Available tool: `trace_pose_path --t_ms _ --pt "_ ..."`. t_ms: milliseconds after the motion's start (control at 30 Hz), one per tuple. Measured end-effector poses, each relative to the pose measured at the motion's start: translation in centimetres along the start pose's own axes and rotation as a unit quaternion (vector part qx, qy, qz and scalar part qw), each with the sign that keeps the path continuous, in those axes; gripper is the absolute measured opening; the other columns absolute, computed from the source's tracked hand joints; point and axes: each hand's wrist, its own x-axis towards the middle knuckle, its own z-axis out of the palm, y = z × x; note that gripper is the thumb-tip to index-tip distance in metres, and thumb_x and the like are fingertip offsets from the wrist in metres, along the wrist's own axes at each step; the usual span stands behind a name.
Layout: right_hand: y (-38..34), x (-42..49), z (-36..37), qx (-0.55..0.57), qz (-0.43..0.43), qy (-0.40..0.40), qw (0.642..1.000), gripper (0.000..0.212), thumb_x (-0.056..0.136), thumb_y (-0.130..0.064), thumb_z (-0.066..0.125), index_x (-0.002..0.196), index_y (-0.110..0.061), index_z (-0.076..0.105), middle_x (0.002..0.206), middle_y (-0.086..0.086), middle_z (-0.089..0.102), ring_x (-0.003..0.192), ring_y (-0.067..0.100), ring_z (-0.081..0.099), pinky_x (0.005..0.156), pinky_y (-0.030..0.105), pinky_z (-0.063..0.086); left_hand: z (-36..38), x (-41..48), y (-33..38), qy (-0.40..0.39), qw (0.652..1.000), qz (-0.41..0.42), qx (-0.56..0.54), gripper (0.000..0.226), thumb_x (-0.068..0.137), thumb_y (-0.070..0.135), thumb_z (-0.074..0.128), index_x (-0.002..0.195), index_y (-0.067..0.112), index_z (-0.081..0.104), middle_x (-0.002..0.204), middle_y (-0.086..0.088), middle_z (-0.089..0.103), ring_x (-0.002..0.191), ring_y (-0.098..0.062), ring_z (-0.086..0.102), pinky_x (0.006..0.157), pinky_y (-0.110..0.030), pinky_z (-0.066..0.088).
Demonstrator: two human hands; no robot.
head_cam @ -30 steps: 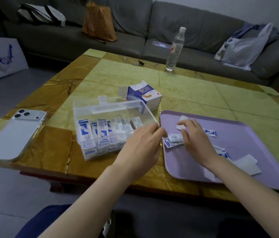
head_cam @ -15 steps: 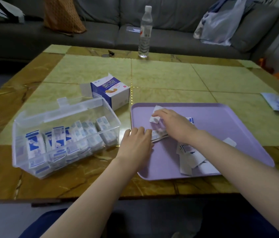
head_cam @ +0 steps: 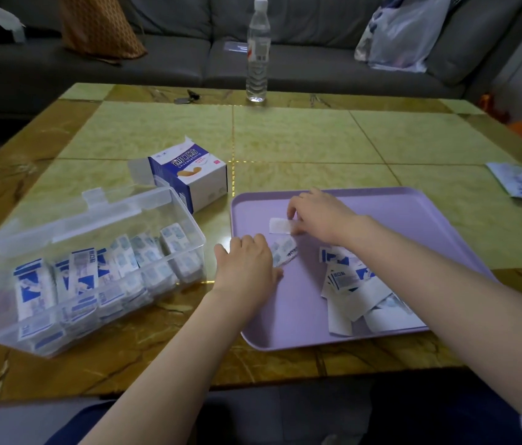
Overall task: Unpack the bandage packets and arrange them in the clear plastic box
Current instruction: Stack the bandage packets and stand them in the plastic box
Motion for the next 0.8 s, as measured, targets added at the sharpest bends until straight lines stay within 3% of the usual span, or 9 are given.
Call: trace_pose_path --t_ms 133,200,333,433,600,700,800 --pt "0.2 -1.2 0.2 0.086 0.021 0.004 0.996 0.015 0.087 -0.025 0.063 0.099 -0.016 0.061 0.107 0.004 0.055 0.108 0.022 0.047 0.077 0.031 0.036 0.0 0.5 -0.1 -0.038 0.998 -0.017 -0.047 0.046 0.091 0.044 0.048 0.119 0.009 0.042 0.124 -0.011 0.045 0.117 -0.029 0.039 0.094 -0.041 0.030" --pt "0.2 -2.2 0.3 0.145 0.026 0.068 0.987 0.007 0.087 -0.021 0.063 0.088 -0.020 0.056 0.097 -0.002 0.053 0.099 0.020 0.052 0.074 0.030 0.037 0.1 0.5 -0.2 -0.041 0.998 -0.015 -0.049 0.044 0.091 0.044 0.047 0.118 0.009 0.045 0.122 -0.012 0.045 0.116 -0.029 0.038 0.094 -0.040 0.029" --pt "0.0 -4.4 0.4 0.249 0.027 0.223 0.942 0.016 0.084 -0.018 0.067 0.079 -0.023 0.052 0.083 -0.011 0.053 0.082 0.012 0.051 0.071 0.028 0.041 0.2 0.4 -0.3 -0.028 0.997 -0.015 -0.075 0.036 0.091 0.040 0.046 0.112 0.011 0.049 0.115 -0.011 0.051 0.112 -0.030 0.041 0.089 -0.040 0.029" --pt "-0.3 -6.0 0.8 0.271 -0.004 0.289 0.918 0.023 0.080 -0.014 0.070 0.076 -0.026 0.051 0.077 -0.017 0.048 0.077 0.006 0.048 0.071 0.027 0.044 0.1 0.4 -0.5 -0.012 0.986 -0.019 -0.166 0.023 0.091 0.035 0.048 0.098 0.013 0.051 0.096 -0.008 0.057 0.101 -0.030 0.050 0.082 -0.038 0.031" --pt "-0.9 -7.8 2.2 0.277 -0.042 0.296 0.913 0.016 0.078 -0.005 0.069 0.078 -0.019 0.061 0.089 -0.009 0.054 0.080 0.007 0.052 0.073 0.038 0.050 -0.7 -0.1 -0.5 -0.003 0.946 -0.010 -0.325 0.022 0.084 0.034 0.059 0.073 0.021 0.044 0.070 0.004 0.063 0.083 -0.029 0.062 0.087 -0.046 0.045" --pt "-1.2 -8.1 2.7 0.298 -0.044 0.301 0.905 0.017 0.075 0.002 0.068 0.079 -0.014 0.064 0.091 -0.004 0.055 0.079 0.005 0.053 0.074 0.035 0.050 -1.3 -0.6 -0.4 -0.010 0.928 0.011 -0.372 0.024 0.074 0.039 0.064 0.073 0.022 0.047 0.072 0.002 0.069 0.081 -0.027 0.066 0.084 -0.049 0.049" --pt "-1.5 -8.5 3.1 0.306 -0.056 0.326 0.893 0.017 0.073 0.006 0.069 0.078 -0.011 0.067 0.087 0.000 0.057 0.076 0.001 0.053 0.073 0.030 0.049 -1.6 -1.1 -0.6 -0.011 0.921 0.034 -0.387 0.022 0.080 0.029 0.071 0.075 0.025 0.049 0.078 -0.002 0.070 0.081 -0.024 0.067 0.079 -0.047 0.053"
